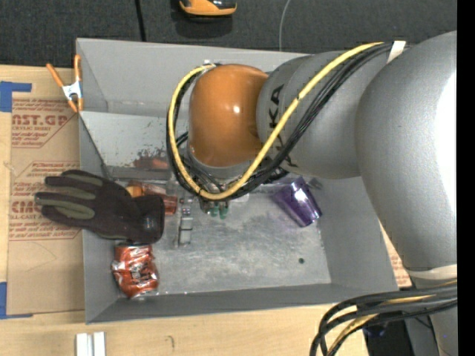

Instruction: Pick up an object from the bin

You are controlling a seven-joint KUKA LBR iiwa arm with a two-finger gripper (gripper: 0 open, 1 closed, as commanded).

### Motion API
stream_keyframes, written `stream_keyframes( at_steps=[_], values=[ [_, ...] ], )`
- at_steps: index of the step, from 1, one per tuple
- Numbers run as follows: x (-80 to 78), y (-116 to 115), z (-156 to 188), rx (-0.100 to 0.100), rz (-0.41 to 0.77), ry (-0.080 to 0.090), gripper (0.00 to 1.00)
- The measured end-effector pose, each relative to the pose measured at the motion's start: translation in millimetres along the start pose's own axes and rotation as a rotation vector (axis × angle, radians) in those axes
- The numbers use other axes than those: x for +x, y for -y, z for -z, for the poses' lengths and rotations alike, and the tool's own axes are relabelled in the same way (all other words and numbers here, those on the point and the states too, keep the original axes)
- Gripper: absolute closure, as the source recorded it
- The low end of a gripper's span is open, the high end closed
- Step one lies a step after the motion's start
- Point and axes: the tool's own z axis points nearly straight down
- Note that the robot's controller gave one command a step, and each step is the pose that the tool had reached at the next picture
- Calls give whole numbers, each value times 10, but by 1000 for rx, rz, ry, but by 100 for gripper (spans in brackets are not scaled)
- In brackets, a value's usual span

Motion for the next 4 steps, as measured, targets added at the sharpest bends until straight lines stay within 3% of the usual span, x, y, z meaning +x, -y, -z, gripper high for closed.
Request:
stream_keyframes(
  at_steps=[1, 2, 3, 4],
  values=[
    [-20, 8, 47, -1, -2, 7, 0],
    [-73, -52, -203, -1, 64, 15, 0],
    [-173, -260, -720, -3, 90, 24, 0],
    [-190, -279, -718, -3, 90, 25, 100]
  ],
)
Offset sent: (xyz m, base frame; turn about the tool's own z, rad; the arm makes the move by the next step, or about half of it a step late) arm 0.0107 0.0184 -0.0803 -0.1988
